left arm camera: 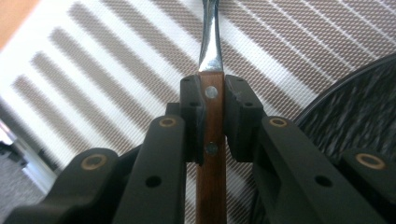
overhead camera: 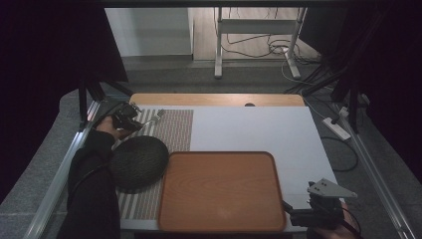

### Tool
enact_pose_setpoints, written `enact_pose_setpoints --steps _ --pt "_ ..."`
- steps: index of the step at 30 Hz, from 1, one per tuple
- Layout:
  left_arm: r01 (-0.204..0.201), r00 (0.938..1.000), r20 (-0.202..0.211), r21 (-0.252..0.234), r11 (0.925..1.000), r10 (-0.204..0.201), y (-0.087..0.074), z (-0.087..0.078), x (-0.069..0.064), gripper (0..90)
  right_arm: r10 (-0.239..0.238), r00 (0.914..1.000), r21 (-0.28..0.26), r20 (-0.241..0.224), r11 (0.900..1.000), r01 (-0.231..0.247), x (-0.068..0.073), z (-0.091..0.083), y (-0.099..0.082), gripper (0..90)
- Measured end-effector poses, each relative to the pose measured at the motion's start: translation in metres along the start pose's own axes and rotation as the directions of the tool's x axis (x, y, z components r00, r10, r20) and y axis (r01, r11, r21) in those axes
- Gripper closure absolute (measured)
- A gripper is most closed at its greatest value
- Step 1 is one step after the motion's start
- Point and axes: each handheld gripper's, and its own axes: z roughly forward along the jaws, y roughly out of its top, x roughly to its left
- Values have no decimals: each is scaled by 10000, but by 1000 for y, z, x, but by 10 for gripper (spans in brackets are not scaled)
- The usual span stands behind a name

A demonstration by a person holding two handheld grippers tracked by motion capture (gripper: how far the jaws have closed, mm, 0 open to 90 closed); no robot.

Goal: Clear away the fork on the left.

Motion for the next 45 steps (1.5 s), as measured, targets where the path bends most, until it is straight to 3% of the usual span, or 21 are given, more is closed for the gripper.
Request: enact_pose_setpoints --steps 3,4,7,15,22,27,31,45 --pt "338 9994 59 -213 9992 -337 -5 -9 1 781 8 10000 2 2 10000 -8 0 0 0 0" --pt "651 9977 220 -406 9971 -642 -7 -14 -1 781 7 10000 3 2 10000 -7 0 0 0 0" --pt "869 9956 407 -631 9942 -844 -12 -19 -7 781 -15 10000 20 24 10000 15 0 0 0 0" --pt "972 9930 750 -744 9925 -916 -20 -24 -27 781 -36 10000 22 38 10000 36 1 0 0 0" --pt "1222 9856 1288 -951 9879 -1095 -26 -31 -50 780 -54 10000 -4 41 10000 54 1 0 0 0" --pt "1215 9846 1389 -1038 9871 -1065 -28 -37 -63 780 -63 10000 -17 25 10000 63 1 -1 0 0" --pt "1467 9772 1731 -1297 9806 -1233 -34 -45 -75 780 -84 10000 -36 43 10000 84 1 -1 0 0" --pt "1497 9746 1886 -1485 9775 -1206 -46 -67 -122 780 -221 9997 -42 96 9997 221 3 -1 0 0"
